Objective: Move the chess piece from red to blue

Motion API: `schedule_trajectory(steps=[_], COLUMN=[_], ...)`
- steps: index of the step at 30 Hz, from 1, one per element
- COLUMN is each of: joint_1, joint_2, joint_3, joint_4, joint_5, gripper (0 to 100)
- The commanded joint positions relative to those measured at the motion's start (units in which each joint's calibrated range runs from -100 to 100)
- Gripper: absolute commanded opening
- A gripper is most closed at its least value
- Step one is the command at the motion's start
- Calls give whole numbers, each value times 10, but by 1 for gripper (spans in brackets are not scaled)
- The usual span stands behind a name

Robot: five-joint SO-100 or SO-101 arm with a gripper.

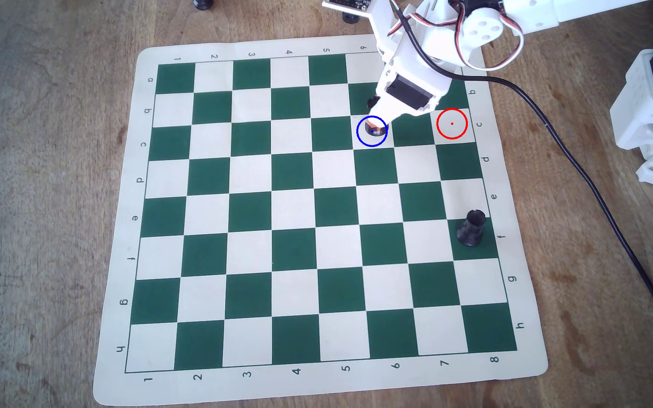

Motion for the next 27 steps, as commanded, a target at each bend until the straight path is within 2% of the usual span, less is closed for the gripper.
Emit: schedule_trajectory(steps=[1,11,13,14,19,27], joint_1=[10,5,5,7,18,24], joint_2=[5,-5,-5,-6,-8,-79], joint_3=[-25,-23,-20,-15,-9,47], joint_4=[-21,-22,-24,-29,-42,-42], joint_5=[2,0,-1,-1,0,9], gripper=[2,3,9,16,31,36])
